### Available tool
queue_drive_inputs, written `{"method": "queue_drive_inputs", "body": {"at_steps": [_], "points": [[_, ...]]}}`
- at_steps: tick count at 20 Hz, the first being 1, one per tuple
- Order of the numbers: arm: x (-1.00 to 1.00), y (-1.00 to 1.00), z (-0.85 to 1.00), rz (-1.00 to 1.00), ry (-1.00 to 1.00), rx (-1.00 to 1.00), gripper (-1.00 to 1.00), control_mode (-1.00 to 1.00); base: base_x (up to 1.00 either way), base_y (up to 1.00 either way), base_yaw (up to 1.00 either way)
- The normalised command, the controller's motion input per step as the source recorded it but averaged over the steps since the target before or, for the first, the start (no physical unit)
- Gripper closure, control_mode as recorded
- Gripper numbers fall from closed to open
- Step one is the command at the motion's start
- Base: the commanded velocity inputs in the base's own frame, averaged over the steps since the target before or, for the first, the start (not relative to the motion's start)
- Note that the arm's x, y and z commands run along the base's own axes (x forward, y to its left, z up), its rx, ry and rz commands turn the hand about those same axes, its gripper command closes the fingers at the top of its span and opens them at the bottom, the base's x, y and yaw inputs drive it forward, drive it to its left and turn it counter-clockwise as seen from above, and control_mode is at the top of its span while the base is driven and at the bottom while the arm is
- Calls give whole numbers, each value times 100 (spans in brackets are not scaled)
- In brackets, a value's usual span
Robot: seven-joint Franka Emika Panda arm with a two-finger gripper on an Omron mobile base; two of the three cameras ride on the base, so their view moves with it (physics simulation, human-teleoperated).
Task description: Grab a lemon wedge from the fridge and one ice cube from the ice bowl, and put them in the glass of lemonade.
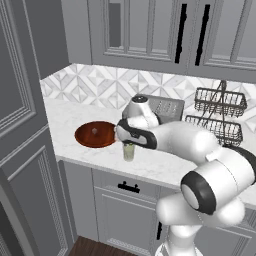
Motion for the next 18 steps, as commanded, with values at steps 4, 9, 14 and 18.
{"method": "queue_drive_inputs", "body": {"at_steps": [4,9,14,18], "points": [[-85,-32,61,0,5,16,-100,-100,0,0,0],[-63,-31,98,0,16,20,-100,-100,0,0,0],[-67,-11,58,-5,4,14,-100,-100,0,0,0],[-93,-20,21,-25,0,13,-100,-100,0,0,0]]}}
